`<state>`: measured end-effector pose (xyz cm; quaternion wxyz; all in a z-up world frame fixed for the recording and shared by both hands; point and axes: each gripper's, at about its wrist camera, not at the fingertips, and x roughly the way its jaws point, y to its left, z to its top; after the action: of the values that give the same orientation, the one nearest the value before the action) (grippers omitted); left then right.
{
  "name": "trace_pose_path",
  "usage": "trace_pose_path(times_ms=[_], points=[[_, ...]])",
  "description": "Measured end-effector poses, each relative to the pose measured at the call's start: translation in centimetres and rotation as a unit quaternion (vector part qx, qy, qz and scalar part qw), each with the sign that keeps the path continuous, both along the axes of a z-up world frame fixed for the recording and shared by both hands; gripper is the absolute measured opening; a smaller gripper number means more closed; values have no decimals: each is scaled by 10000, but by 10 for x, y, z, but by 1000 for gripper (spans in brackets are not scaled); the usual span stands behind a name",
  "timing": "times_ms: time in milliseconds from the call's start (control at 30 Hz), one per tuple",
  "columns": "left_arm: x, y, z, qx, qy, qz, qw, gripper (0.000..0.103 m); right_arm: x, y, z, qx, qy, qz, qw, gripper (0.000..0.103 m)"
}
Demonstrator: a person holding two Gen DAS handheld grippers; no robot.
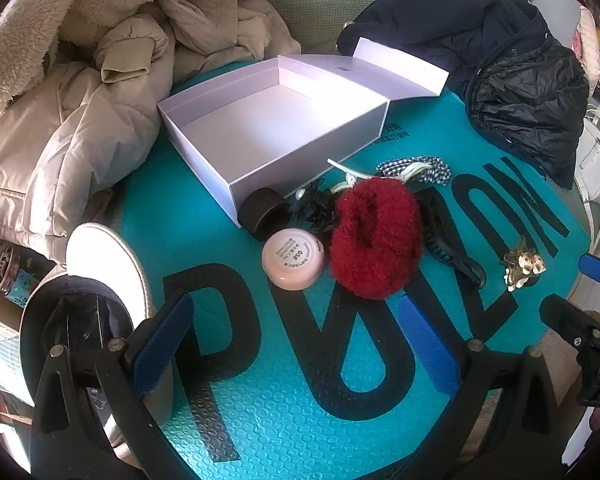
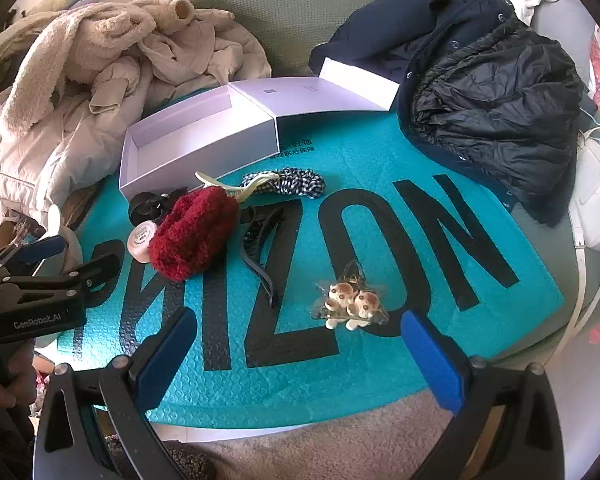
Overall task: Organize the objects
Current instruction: 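Move both tools toward the items beside the white box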
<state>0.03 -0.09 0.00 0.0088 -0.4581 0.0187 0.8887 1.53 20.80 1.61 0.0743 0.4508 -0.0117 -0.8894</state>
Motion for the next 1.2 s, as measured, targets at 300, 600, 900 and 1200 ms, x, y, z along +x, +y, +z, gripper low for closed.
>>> trace_pose_path(times_ms=[300, 600, 900, 1200], points=[[-1, -2, 0, 19, -3, 55, 10000, 102, 0, -1, 0, -19, -15, 83, 10000, 102], [-1, -4, 2, -10, -13, 71, 10000, 102, 0, -1, -1, 1, 4, 120, 9999, 102], [0, -4, 3, 2, -26, 46, 10000, 102, 1, -2, -1, -10, 0, 128, 9999, 102], [0, -3, 4, -12, -61, 38, 10000, 102, 2, -2, -2, 11, -13, 156, 9999, 102]])
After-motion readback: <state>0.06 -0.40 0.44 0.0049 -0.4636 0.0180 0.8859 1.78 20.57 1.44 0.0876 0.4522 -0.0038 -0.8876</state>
